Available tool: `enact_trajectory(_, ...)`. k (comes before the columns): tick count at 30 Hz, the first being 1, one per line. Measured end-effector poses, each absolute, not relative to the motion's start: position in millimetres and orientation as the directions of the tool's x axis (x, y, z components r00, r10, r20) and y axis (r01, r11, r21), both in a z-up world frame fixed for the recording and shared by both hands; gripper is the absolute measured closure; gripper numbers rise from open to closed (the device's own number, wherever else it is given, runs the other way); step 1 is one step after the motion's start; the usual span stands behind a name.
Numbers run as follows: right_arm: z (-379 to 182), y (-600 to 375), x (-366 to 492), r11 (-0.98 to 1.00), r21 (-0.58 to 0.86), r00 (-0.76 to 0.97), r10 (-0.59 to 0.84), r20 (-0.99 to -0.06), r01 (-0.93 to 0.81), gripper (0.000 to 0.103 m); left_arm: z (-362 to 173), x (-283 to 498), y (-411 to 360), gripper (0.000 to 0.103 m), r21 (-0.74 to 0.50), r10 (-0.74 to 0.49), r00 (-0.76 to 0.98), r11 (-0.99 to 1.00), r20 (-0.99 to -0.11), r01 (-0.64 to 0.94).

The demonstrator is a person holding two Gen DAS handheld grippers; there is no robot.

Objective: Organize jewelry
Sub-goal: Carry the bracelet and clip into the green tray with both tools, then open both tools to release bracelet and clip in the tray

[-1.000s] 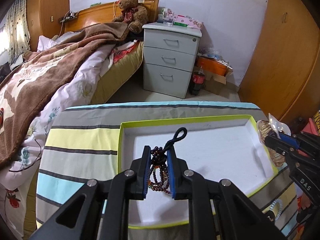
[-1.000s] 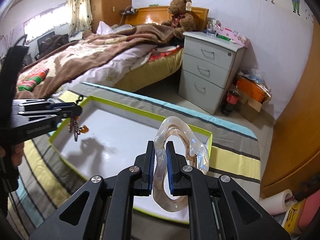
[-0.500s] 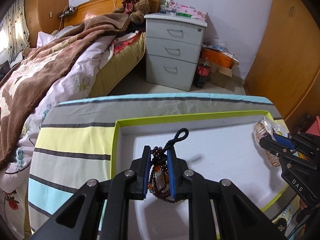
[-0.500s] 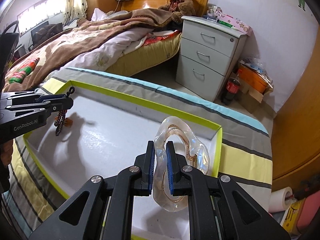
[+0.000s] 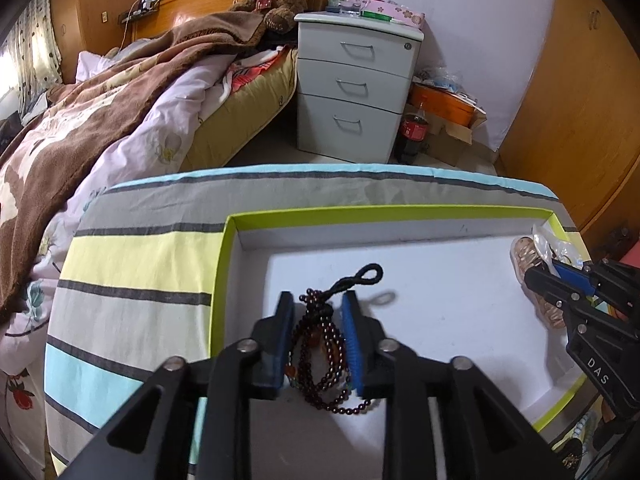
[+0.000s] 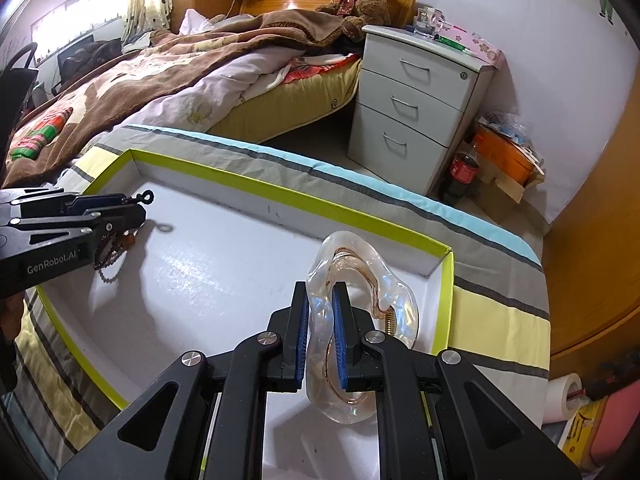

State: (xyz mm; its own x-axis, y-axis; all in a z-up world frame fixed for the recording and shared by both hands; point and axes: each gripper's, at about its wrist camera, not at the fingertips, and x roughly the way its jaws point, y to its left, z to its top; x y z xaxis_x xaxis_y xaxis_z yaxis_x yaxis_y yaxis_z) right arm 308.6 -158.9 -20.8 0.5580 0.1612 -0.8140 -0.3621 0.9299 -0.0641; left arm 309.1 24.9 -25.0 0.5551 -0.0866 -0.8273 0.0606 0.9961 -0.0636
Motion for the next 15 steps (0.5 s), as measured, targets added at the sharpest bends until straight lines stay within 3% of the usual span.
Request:
enact_trajectory(8,-19.9,-157.4,307.4,0.933,-0.074,0.568,0.151,-0.809,-0.352,0.085,-25.2,307.4,26.8,0.056,-0.077,-0.097,0.556,0.995,-0.826,0.059)
enact_trajectory(12,-17.7,-157.6,305.4,0.935,-0.072,0.575,0.151,-0.804,-0.347,0.082,-20.2,303.0,24.8,0.039,-0.079,-0.1,0.568,0.995,-0.817,0.062)
enact_trajectory(15,-13.9,-158.5,301.8,0.937,-0.064,0.581,0.159,-0.798,-0.345,0.07,-16.8,299.4,24.6,0.038,-0.08,-0.098,0.57,0.995,-0.816,0.057)
